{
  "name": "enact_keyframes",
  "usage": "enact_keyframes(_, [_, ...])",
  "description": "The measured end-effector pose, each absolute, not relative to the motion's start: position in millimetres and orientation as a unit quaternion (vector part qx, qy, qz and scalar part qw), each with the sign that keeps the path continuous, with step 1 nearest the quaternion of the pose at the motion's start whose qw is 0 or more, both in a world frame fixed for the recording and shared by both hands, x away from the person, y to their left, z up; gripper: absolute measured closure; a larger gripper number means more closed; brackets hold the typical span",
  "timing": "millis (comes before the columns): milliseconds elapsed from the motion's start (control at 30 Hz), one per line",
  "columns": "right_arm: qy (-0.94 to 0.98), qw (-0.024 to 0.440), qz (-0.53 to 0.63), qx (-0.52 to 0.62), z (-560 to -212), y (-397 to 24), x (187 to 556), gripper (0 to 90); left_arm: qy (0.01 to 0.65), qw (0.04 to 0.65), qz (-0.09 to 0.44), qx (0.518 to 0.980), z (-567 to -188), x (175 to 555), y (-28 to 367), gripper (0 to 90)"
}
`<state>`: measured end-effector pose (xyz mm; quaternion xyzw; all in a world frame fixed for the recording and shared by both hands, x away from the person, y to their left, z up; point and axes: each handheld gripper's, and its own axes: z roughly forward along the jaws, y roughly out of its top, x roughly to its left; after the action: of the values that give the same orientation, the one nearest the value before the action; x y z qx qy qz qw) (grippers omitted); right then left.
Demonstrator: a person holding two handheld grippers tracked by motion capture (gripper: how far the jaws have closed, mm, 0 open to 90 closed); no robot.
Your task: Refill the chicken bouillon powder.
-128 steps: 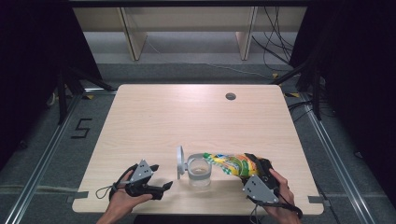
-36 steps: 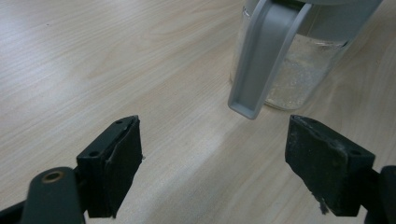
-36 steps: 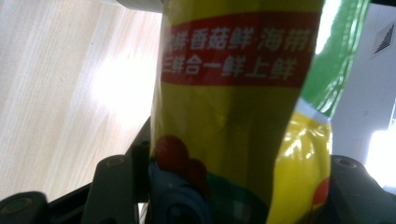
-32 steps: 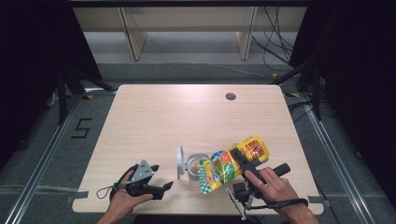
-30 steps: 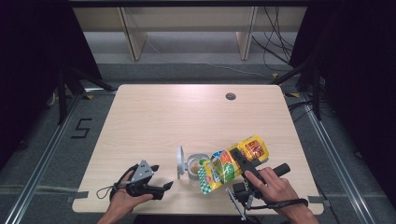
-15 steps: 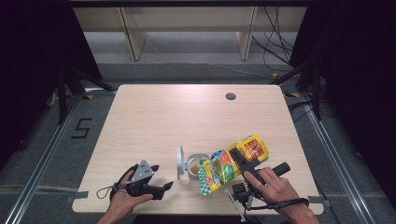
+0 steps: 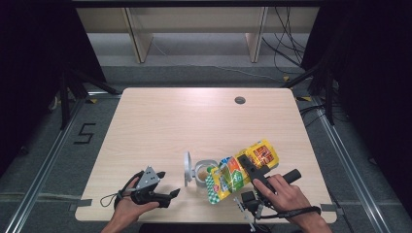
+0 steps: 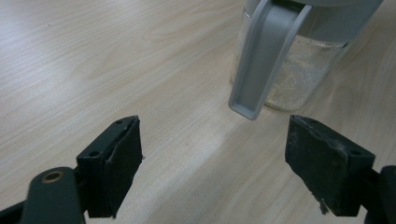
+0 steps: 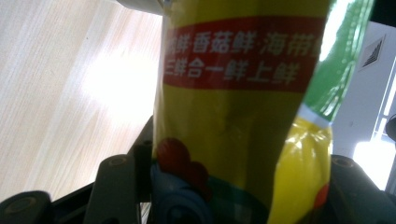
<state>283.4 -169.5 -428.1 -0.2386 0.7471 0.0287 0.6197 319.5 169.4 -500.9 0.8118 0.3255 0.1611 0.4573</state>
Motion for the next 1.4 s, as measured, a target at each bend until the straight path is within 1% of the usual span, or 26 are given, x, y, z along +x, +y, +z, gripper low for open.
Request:
enact_keyframes(167, [0.739,0.623,0.032,-0.255,-426.6,-168.1,284.1,46.5,0.325,0.457,0.16,0.812,-501.0,319.6,169.2,18.5])
enact_keyframes(233, [0.744,0.621,0.024,-0.244,-427.1,-168.3,281.8,46.5,0.322,0.453,0.161,0.816,-500.6,320.2,169.5,18.5])
enact_keyframes(300, [0.743,0.622,0.025,-0.246,-426.9,-167.8,281.8,46.5,0.331,0.457,0.151,0.812,-501.1,318.7,167.7,18.5])
enact_keyframes(367, [0.739,0.624,0.029,-0.25,-427.3,-167.3,282.7,46.5,0.315,0.446,0.166,0.821,-499.9,320.5,170.1,18.5])
enact_keyframes(433, [0.739,0.624,0.029,-0.251,-427.3,-167.3,282.7,46.5,0.332,0.458,0.152,0.811,-501.2,318.7,167.9,18.5])
enact_keyframes(500, [0.739,0.625,0.029,-0.25,-427.3,-167.2,282.9,46.5,0.325,0.457,0.16,0.813,-500.8,319.7,168.9,18.5])
enact_keyframes(700, [0.733,0.627,0.028,-0.264,-426.0,-165.7,284.2,46.6,0.332,0.456,0.151,0.812,-501.0,318.7,168.4,18.5])
enact_keyframes(767, [0.74,0.622,0.025,-0.256,-426.8,-166.4,283.1,46.8,0.323,0.453,0.162,0.815,-500.6,319.9,169.5,18.5])
enact_keyframes(833, [0.741,0.622,0.026,-0.251,-427.7,-167.0,282.9,47.1,0.322,0.453,0.161,0.816,-500.5,320.2,169.1,18.5])
enact_keyframes(867, [0.741,0.622,0.026,-0.251,-427.9,-167.1,282.9,47.2,0.332,0.454,0.153,0.812,-500.9,319.0,167.6,18.5])
enact_keyframes(900, [0.741,0.622,0.026,-0.251,-427.9,-167.2,282.9,47.2,0.319,0.448,0.163,0.819,-500.1,320.3,168.8,18.5])
enact_keyframes(967, [0.744,0.621,0.027,-0.245,-428.6,-168.0,282.7,47.3,0.316,0.445,0.166,0.821,-499.9,320.6,169.0,18.5])
enact_keyframes(1000, [0.745,0.621,0.027,-0.242,-428.8,-168.4,282.3,47.3,0.328,0.449,0.159,0.816,-500.6,319.0,167.7,18.5])
enact_keyframes(1067, [0.738,0.626,0.03,-0.248,-427.5,-168.7,282.7,47.3,0.33,0.447,0.157,0.816,-500.6,319.0,168.1,18.5])
enact_keyframes(1133, [0.743,0.627,0.037,-0.231,-429.3,-169.5,282.1,47.4,0.321,0.45,0.161,0.818,-500.3,320.0,169.0,18.5])
enact_keyframes(1200, [0.735,0.628,0.034,-0.251,-426.3,-168.3,283.7,47.4,0.321,0.45,0.162,0.818,-500.3,320.0,169.0,18.5])
enact_keyframes(1400, [0.738,0.629,0.033,-0.241,-428.1,-169.0,282.1,47.5,0.318,0.446,0.164,0.82,-500.3,320.5,169.6,18.5])
